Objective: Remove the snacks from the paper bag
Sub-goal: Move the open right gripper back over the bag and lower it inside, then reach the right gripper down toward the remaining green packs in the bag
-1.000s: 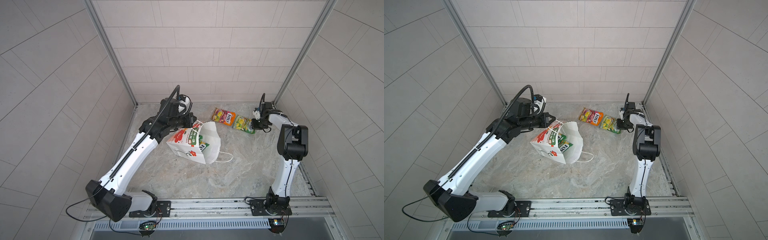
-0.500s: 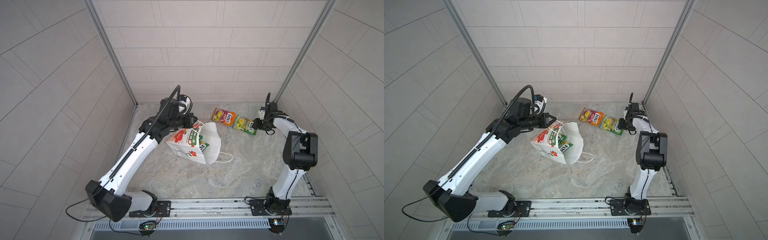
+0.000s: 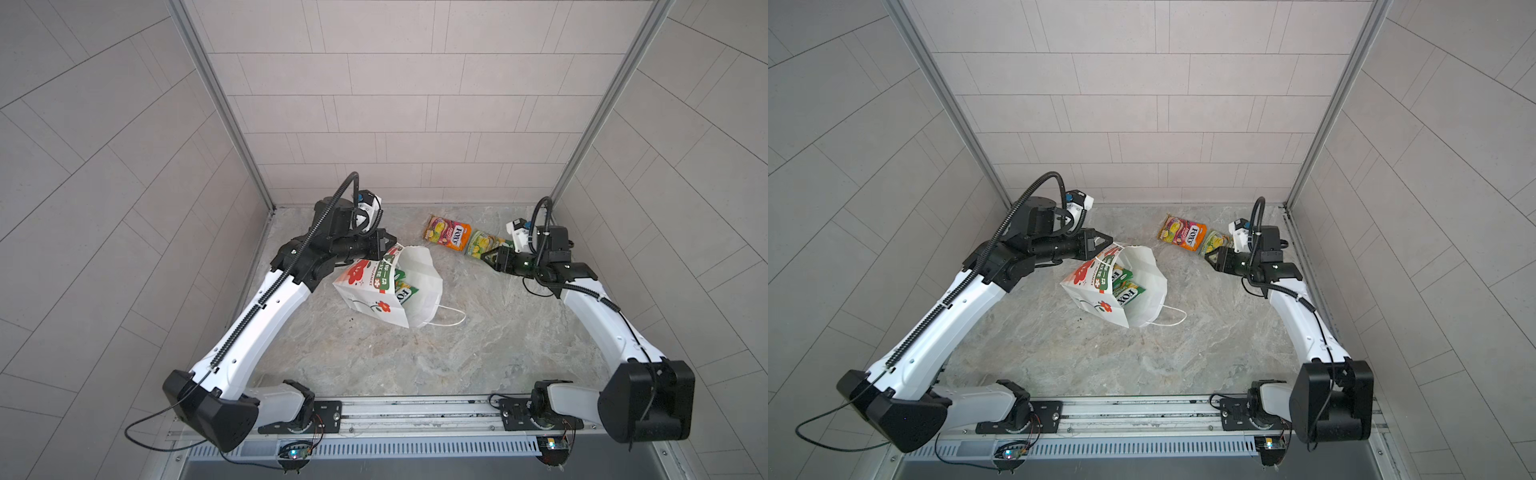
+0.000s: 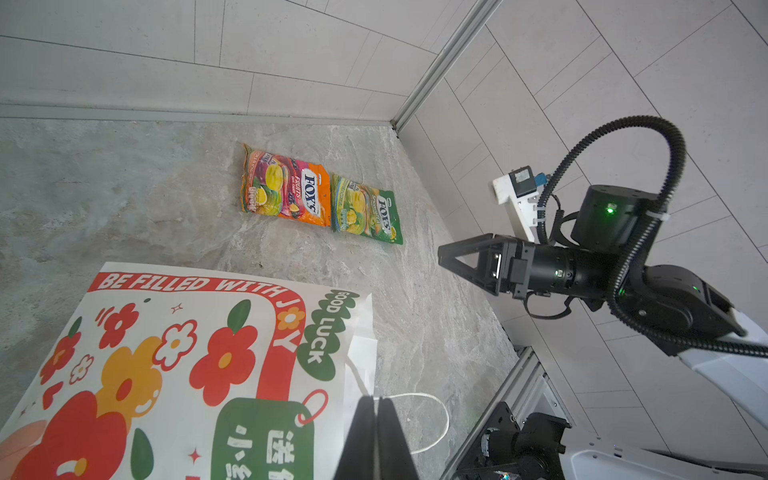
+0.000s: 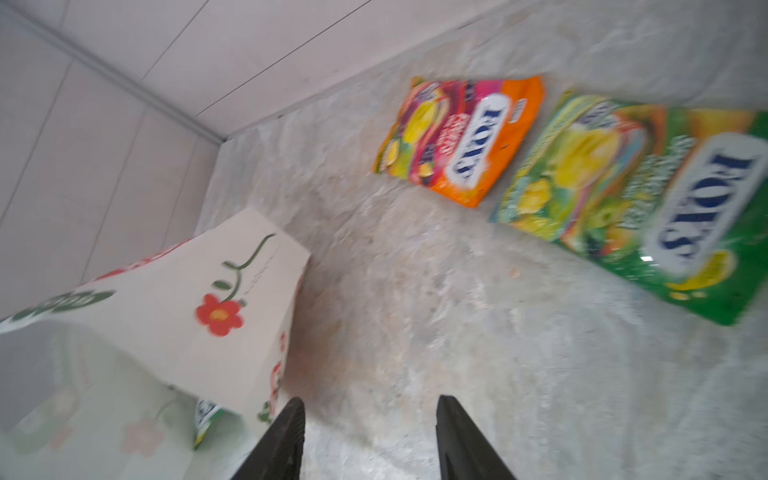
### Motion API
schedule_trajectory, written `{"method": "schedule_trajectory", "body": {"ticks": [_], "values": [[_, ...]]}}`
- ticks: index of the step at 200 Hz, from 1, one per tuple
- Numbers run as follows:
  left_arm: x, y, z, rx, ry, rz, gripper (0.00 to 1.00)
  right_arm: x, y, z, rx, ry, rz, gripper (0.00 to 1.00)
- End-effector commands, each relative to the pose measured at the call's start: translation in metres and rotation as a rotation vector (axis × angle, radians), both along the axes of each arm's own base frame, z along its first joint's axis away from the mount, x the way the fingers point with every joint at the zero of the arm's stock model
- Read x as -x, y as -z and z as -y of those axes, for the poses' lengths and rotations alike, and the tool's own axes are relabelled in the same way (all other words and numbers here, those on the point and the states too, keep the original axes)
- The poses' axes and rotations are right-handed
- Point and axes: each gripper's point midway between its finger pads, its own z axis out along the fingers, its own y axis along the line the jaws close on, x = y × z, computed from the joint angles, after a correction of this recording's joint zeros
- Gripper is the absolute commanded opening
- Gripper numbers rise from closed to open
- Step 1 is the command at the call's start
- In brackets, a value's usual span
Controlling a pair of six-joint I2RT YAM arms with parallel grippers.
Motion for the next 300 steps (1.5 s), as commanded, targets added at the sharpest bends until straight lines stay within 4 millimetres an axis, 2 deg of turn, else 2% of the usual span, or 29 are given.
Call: {"method": "schedule_trajectory", "body": {"ticks": [1, 18, 57, 96, 123, 153, 196, 243, 300], "values": [[0.017, -0.008, 0.001, 0.011, 0.050, 0.028, 0.00, 0.025, -0.023, -0.040, -0.067, -0.082, 0.086, 0.53], [0.021, -0.003, -0.002, -0.001, 0.049, 0.017, 0.00, 0.046, -0.027, -0.072, -0.070, -0.157, 0.108, 0.53], [0.026, 0.005, -0.005, -0.007, 0.020, -0.002, 0.00, 0.083, -0.014, -0.134, -0.084, -0.302, 0.090, 0.51], [0.021, 0.006, -0.008, -0.015, -0.034, -0.008, 0.00, 0.109, 0.001, -0.178, -0.078, -0.410, 0.086, 0.49], [0.019, 0.004, -0.006, -0.012, -0.045, -0.007, 0.00, 0.119, 0.018, -0.201, -0.053, -0.459, 0.058, 0.49], [0.019, 0.003, -0.003, -0.008, -0.037, -0.003, 0.00, 0.116, 0.036, -0.220, -0.034, -0.457, 0.017, 0.48], [0.021, 0.003, 0.002, -0.004, -0.020, -0.003, 0.00, 0.096, 0.049, -0.235, -0.025, -0.390, -0.032, 0.47], [0.024, 0.004, 0.008, -0.001, 0.006, 0.003, 0.00, 0.067, 0.055, -0.233, -0.053, -0.208, -0.063, 0.49], [0.027, 0.006, 0.010, -0.006, 0.018, 0.004, 0.00, 0.046, 0.063, -0.229, -0.079, -0.046, -0.108, 0.56]]}}
